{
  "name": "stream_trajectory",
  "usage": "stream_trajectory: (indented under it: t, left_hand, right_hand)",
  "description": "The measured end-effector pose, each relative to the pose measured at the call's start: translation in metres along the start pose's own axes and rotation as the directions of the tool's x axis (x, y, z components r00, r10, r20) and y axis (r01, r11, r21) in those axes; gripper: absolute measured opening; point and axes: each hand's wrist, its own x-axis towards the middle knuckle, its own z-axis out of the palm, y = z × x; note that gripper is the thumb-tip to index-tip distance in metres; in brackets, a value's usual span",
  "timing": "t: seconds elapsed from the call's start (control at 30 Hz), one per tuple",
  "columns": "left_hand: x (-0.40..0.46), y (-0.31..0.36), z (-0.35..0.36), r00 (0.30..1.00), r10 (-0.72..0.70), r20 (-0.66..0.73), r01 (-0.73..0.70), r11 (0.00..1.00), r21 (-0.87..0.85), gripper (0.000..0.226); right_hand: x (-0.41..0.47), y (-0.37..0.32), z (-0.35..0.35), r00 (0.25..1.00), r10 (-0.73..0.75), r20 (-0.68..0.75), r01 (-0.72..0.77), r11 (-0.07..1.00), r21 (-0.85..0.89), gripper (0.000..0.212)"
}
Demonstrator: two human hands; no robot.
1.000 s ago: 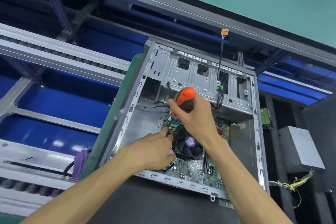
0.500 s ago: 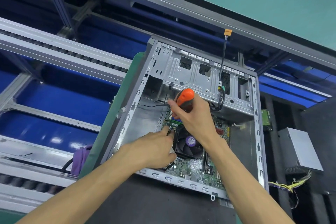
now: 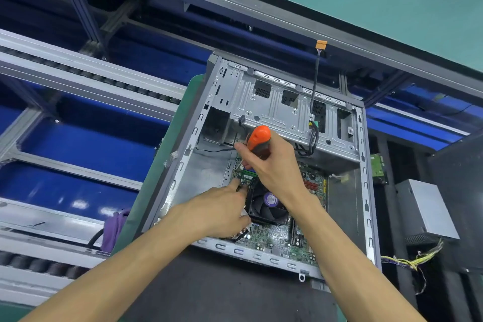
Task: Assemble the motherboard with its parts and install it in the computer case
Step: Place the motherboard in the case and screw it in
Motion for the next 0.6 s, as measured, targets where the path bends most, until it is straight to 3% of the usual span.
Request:
stream_trajectory:
  t: [0.6]
  left_hand:
    - [0.0032,-0.0016,0.0018,0.999,0.004,-0.037,-0.004,1.000,-0.004,0.059]
  right_hand:
    - [0.0002,-0.0003,-0.0001,0.998,-0.058,0.031,0.060,0.997,-0.056,0.022]
